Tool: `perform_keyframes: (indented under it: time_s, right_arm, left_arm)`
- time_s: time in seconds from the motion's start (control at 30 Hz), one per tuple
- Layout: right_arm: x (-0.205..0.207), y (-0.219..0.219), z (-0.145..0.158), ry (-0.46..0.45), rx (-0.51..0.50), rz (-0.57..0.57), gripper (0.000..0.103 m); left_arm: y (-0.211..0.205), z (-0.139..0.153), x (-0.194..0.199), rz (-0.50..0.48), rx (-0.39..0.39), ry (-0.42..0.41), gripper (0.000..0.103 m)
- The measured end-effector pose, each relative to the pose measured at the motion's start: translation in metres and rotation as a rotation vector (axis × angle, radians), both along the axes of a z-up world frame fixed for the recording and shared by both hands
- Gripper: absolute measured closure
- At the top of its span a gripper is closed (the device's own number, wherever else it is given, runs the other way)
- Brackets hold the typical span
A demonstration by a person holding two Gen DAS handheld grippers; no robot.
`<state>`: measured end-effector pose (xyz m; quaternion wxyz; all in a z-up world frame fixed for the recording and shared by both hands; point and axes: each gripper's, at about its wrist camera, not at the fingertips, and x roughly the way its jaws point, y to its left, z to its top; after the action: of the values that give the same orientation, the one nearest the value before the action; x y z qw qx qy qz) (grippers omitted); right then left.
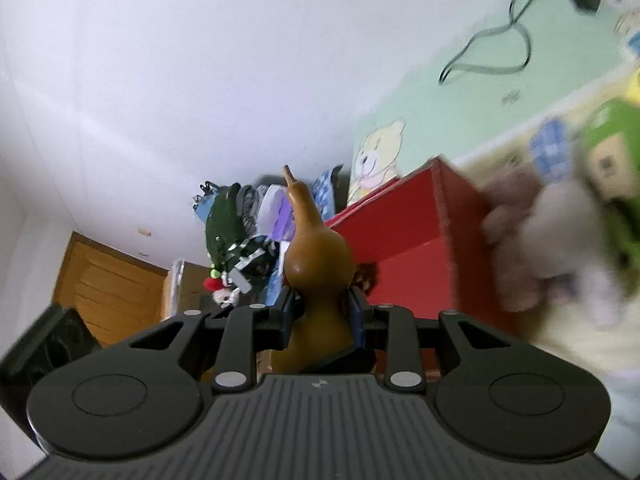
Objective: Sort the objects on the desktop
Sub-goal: 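Lift the gourd and carry it over into the red box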
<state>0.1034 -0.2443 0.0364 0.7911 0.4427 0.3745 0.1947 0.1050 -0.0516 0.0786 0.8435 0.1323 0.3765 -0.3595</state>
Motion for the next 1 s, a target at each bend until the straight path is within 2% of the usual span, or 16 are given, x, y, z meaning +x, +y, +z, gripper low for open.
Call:
perform_keyframes:
  time_s: [0.13, 0.47, 0.77, 0.87, 0.9, 1.0]
  right_arm:
    - [0.03, 0.031, -0.013, 0.068, 0.043, 0.026, 0.072]
    - [0.086, 0.105, -0.067, 0.27, -0.013, 0.071, 0.073]
    - [0.113, 0.137, -0.106, 0.413, -0.038, 0.062, 0.074]
    - [0.118, 0.142, -0.114, 0.446, -0.04, 0.05, 0.074]
    - [0.119, 0.143, -0.116, 0.454, -0.043, 0.046, 0.074]
    - [0.123, 0.146, -0.122, 0.481, -0.073, 0.036, 0.076]
  left_arm:
    - [0.024, -0.012, 0.023, 0.035, 0.033, 0.026, 0.048]
    - [0.072, -0.084, 0.073, 0.106, 0.139, 0.15, 0.047]
    - [0.086, -0.128, 0.109, 0.13, 0.223, 0.26, 0.046]
    - [0.085, -0.136, 0.114, 0.134, 0.264, 0.272, 0.046]
    - [0.085, -0.139, 0.115, 0.133, 0.275, 0.276, 0.049]
    - [0.087, -0.14, 0.118, 0.129, 0.279, 0.297, 0.049]
